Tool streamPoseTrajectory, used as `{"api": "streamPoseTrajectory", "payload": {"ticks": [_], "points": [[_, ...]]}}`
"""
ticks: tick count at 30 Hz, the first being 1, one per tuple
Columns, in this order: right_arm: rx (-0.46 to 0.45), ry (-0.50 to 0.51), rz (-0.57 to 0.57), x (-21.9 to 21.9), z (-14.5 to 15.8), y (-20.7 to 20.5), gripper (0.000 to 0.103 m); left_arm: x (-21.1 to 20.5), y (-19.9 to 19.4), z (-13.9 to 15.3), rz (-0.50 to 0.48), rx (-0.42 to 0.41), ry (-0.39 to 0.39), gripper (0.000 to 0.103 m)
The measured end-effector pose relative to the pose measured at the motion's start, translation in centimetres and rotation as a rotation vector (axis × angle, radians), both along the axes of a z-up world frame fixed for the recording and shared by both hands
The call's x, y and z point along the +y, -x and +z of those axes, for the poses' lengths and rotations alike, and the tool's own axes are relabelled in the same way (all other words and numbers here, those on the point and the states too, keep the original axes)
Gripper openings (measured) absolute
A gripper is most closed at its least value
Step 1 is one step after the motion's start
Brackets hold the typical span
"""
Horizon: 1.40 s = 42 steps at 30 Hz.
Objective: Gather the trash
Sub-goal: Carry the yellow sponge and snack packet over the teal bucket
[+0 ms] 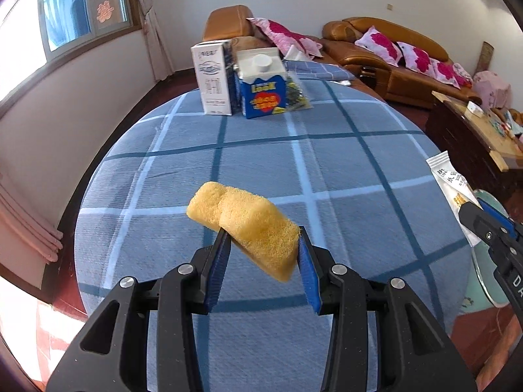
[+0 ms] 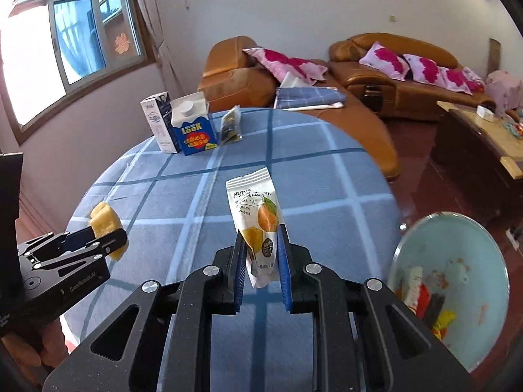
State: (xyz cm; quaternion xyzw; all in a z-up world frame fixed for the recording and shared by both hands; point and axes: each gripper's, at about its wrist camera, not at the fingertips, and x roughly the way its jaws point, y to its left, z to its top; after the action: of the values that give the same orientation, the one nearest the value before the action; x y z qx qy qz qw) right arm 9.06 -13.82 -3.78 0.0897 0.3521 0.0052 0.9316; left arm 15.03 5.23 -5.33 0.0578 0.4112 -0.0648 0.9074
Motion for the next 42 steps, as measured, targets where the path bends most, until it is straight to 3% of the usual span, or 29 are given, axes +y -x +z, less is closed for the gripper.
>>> {"api": "streamPoseTrajectory", "payload": {"ticks": [22, 42], "points": [[-0.041, -0.023, -0.118, -4.5, 0.5, 6.9, 0.019, -6.1, 4.3, 0.4, -0.096, -0.002, -0.005, 0.04], [-0.043, -0.052, -0.24, -9.4, -0.1, 10.0, 0.019, -12.7, 6.5, 1.1, -0.205, -0.03, -0.046, 0.04]]}}
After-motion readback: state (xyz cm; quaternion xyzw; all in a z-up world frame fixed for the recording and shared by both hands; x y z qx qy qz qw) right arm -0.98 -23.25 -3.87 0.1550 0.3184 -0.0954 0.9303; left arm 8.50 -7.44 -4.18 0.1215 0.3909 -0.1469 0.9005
